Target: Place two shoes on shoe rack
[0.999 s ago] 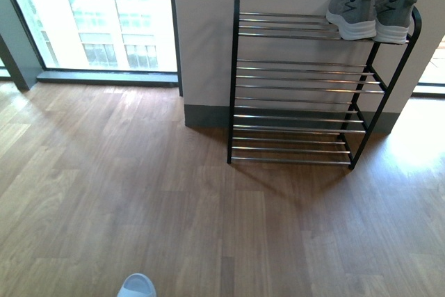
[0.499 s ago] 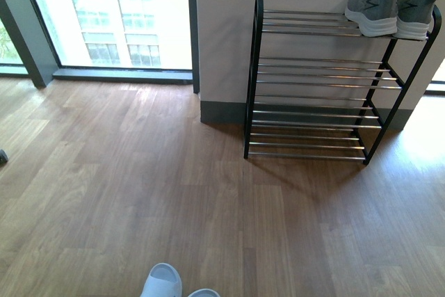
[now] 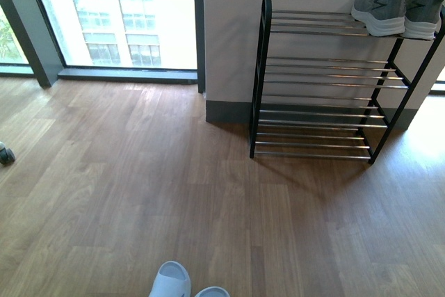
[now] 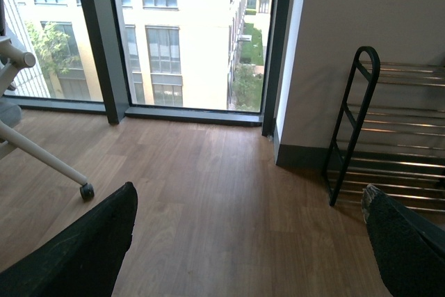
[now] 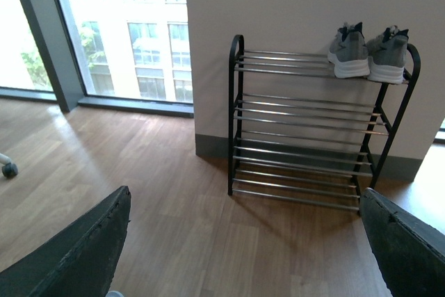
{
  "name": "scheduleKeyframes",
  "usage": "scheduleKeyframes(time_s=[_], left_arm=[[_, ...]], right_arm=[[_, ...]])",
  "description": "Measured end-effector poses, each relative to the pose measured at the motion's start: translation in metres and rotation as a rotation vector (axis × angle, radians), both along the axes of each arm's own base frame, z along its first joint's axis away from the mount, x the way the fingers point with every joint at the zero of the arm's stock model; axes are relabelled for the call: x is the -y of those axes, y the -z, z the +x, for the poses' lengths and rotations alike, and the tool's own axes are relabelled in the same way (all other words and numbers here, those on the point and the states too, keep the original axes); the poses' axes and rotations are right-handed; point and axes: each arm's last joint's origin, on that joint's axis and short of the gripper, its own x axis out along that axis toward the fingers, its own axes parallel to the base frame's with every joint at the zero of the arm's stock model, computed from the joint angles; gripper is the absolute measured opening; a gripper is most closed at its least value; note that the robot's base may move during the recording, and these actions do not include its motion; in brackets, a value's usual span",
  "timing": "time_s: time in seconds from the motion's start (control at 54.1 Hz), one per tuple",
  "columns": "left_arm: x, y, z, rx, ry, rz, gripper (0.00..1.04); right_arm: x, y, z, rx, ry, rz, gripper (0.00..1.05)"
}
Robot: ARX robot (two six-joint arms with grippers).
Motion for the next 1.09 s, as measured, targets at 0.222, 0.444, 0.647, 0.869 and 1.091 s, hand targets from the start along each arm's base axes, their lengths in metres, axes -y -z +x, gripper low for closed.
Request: scheduleKeyframes(time_s=[0.222,0.444,0.647,0.869,1.091], left_arm=[[0.0000,0.0000,0.0000,0.000,0.002,0.000,0.95],[-0.0002,0.0000,0.0000,0.000,-0.006,0.000,0.95],[0.0000,0.0000,0.0000,0.000,-0.001,0.000,0.95],[0.0000,0.0000,0.0000,0.000,-0.001,0.000,0.95],[0.0000,0.0000,0.0000,0.000,0.000,0.000,0.95]], right_arm=[[0.0001,0.0000,0.0000,0.000,0.005,0.000,0.96],[-0.0001,0.0000,0.0000,0.000,-0.003,0.000,0.96],[0.0000,0.0000,0.0000,0.000,0.000,0.000,0.96],[0.0000,0.0000,0.0000,0.000,0.000,0.000,0.95],[0.0000,0.0000,0.0000,0.000,0.000,0.000,0.96]])
